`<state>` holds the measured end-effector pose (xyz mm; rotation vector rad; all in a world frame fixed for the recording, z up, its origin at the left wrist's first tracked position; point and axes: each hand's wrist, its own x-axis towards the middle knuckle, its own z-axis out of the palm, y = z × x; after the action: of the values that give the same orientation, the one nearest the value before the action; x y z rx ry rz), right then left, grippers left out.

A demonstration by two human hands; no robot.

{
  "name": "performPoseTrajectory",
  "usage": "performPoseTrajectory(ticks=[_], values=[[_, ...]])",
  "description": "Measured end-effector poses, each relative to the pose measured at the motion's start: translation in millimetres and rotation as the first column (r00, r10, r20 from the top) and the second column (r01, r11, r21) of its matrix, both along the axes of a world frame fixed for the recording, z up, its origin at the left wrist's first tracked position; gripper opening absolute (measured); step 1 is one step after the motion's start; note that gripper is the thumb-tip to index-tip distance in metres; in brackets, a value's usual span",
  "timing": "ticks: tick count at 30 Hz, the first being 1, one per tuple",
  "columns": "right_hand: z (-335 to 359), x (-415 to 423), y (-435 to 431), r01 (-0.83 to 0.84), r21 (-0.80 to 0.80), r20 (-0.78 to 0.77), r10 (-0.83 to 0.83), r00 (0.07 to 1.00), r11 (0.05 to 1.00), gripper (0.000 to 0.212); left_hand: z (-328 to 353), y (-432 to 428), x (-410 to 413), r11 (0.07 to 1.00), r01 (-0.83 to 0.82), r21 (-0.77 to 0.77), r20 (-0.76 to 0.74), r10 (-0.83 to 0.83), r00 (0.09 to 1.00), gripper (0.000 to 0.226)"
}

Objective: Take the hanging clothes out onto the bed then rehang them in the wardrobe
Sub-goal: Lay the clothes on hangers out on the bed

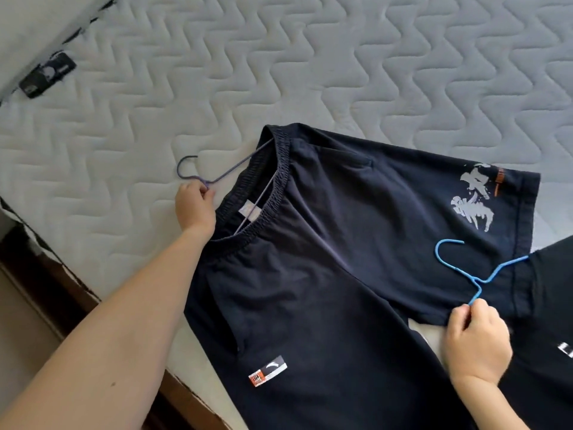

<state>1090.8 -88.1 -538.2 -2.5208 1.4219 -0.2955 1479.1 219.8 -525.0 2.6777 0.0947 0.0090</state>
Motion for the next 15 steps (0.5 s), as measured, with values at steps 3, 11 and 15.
performPoseTrajectory(ticks=[3, 11, 15], values=[[12.0, 3.4, -6.7, -0.013, 0.104, -0.090, 0.023, 0.996, 0.994, 0.023, 6.1, 5.1, -2.4, 0.990, 0.120, 0.079, -0.088, -0.113, 0.990, 0.020], [110.6, -6.2, -18.5, 0.090, 0.636, 0.063, -0.167, 0.984, 0.767, 0.021, 120.0, -12.5, -100.3, 0.981, 0.099, -0.164, -0.196, -0.131, 0.972, 0.031], [216.0, -56.1, 1.6, -0.062, 0.720, 0.375, -0.312, 0.873, 0.691, 0.018, 233.2, -31.9, -207.1, 0.869, 0.116, -0.481, -0.181, -0.228, 0.957, 0.025]])
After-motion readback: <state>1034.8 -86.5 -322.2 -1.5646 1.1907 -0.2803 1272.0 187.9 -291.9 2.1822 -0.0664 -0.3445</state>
